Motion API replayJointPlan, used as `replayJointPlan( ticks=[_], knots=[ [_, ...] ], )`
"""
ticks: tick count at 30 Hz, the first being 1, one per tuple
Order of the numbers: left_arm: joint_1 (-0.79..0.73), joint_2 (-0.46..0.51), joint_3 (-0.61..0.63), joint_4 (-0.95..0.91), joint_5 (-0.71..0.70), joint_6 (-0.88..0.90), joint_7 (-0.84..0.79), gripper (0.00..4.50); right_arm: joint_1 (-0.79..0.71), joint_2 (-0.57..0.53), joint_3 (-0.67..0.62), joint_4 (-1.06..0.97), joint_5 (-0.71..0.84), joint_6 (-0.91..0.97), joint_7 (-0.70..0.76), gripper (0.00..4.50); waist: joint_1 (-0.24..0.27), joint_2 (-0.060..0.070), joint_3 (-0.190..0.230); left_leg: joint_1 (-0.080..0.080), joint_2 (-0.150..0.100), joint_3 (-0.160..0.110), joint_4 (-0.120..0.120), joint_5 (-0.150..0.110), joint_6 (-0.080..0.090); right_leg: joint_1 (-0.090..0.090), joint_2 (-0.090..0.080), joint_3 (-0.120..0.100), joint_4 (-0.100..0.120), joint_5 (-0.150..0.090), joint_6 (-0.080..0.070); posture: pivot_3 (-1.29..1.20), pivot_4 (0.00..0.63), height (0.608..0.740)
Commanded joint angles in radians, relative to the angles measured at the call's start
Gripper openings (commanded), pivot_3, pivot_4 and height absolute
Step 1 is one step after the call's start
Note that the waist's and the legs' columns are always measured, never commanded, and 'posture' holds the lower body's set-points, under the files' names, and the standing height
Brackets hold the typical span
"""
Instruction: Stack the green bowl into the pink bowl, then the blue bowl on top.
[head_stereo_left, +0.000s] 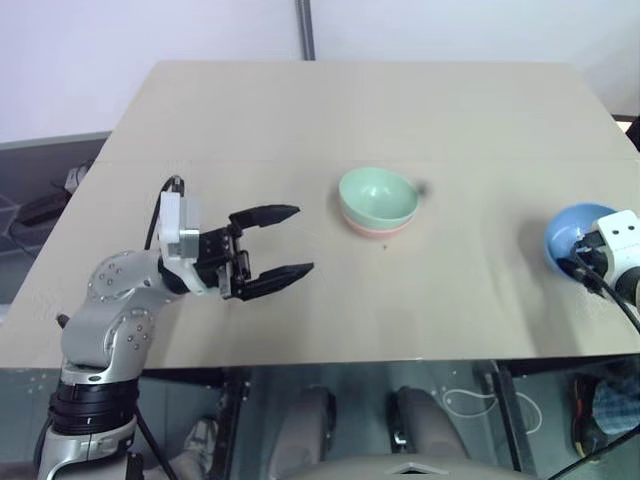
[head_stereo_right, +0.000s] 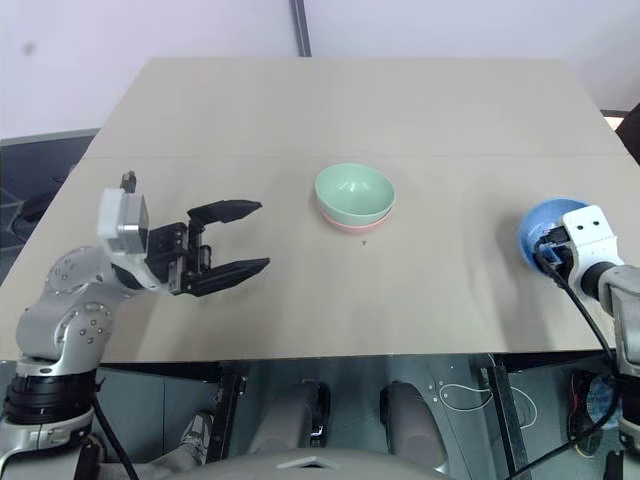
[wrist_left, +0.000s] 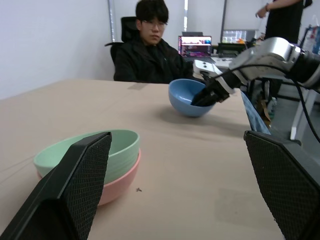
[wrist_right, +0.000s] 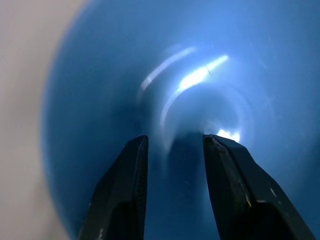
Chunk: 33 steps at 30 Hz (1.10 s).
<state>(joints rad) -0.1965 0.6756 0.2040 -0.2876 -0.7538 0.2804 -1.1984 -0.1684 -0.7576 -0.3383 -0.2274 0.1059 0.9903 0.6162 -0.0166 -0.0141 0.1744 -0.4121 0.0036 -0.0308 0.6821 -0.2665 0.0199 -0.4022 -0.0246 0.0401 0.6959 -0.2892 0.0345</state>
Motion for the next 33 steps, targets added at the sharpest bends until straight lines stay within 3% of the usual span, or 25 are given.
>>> replayJointPlan(
  ticks=[1, 8, 13, 21, 24, 26, 29, 30, 31, 33],
  knots=[
    [0.007, 0.008, 0.024, -0.017, -0.015, -0.004, -0.004, 4.50, -0.041, -0.034, -0.047, -0.080, 0.002, -0.007, -0.048, 2.21, 0.002, 0.000, 0.000, 0.000, 0.000, 0.000, 0.000, 0.000, 0.000, 0.000, 0.000, 0.000, 0.000, 0.000, 0.000, 0.00, 0.150, 0.740],
    [0.028, -0.004, 0.027, -0.037, -0.011, -0.009, 0.024, 4.50, -0.120, -0.034, -0.086, -0.184, 0.088, 0.059, -0.050, 2.21, 0.003, 0.000, 0.000, -0.001, 0.000, -0.001, 0.000, 0.000, 0.000, 0.000, 0.000, 0.000, -0.001, 0.000, 0.000, 0.00, 0.150, 0.740],
    [0.029, -0.006, 0.017, -0.041, -0.017, 0.001, 0.029, 4.50, -0.137, 0.022, -0.048, -0.209, 0.123, 0.138, -0.104, 4.45, 0.003, 0.000, 0.000, -0.001, 0.000, -0.002, 0.000, 0.000, 0.000, 0.000, -0.001, 0.000, -0.001, 0.000, 0.000, 0.00, 0.150, 0.740],
    [0.031, -0.004, 0.014, -0.050, -0.013, 0.009, 0.030, 4.50, -0.096, 0.063, -0.007, -0.077, 0.100, 0.105, -0.174, 4.45, 0.003, 0.000, 0.000, -0.001, 0.000, -0.002, 0.000, 0.000, 0.000, 0.000, -0.001, 0.000, -0.001, 0.000, 0.000, 0.00, 0.150, 0.740],
    [0.037, -0.008, 0.013, -0.049, 0.001, -0.004, 0.031, 4.50, -0.093, 0.072, -0.006, -0.003, 0.083, 0.030, -0.201, 3.63, 0.003, 0.000, 0.000, -0.001, 0.000, -0.001, 0.000, 0.000, 0.000, 0.000, 0.000, 0.000, -0.001, 0.000, 0.000, 0.00, 0.150, 0.740],
    [0.039, -0.009, 0.014, -0.051, 0.004, -0.006, 0.033, 4.50, -0.095, 0.065, 0.001, 0.009, 0.084, 0.008, -0.199, 2.73, 0.003, 0.000, 0.000, -0.001, 0.000, 0.000, 0.000, 0.000, 0.000, 0.000, 0.000, 0.000, 0.000, 0.000, 0.000, 0.00, 0.150, 0.740],
    [0.042, -0.014, 0.014, -0.052, 0.009, -0.010, 0.042, 4.50, -0.096, 0.053, 0.014, 0.013, 0.086, -0.020, -0.190, 0.94, 0.001, 0.000, 0.000, -0.001, 0.000, -0.001, 0.000, 0.000, 0.000, 0.000, 0.000, 0.000, 0.000, 0.000, 0.000, 0.00, 0.150, 0.740],
    [0.042, -0.019, 0.012, -0.052, 0.012, -0.013, 0.048, 4.50, -0.095, 0.049, 0.019, 0.012, 0.087, -0.027, -0.187, 0.71, 0.001, 0.000, 0.000, -0.001, 0.000, -0.001, 0.000, 0.000, 0.000, 0.000, 0.000, 0.000, 0.000, 0.000, 0.000, 0.00, 0.150, 0.740],
    [0.042, -0.022, 0.011, -0.053, 0.014, -0.015, 0.053, 4.50, -0.094, 0.047, 0.021, 0.011, 0.087, -0.032, -0.185, 0.19, 0.002, 0.000, 0.000, -0.001, 0.000, -0.001, 0.000, 0.000, 0.000, 0.000, 0.000, 0.000, 0.000, 0.000, 0.000, 0.00, 0.150, 0.740],
    [0.042, -0.036, 0.004, -0.057, 0.018, -0.017, 0.072, 4.50, -0.088, 0.028, 0.056, -0.018, 0.085, -0.063, -0.160, 0.09, 0.002, 0.000, 0.000, -0.001, 0.000, -0.001, 0.000, 0.000, 0.000, 0.000, 0.000, 0.000, -0.001, 0.000, 0.000, 0.00, 0.150, 0.740]
  ],
)
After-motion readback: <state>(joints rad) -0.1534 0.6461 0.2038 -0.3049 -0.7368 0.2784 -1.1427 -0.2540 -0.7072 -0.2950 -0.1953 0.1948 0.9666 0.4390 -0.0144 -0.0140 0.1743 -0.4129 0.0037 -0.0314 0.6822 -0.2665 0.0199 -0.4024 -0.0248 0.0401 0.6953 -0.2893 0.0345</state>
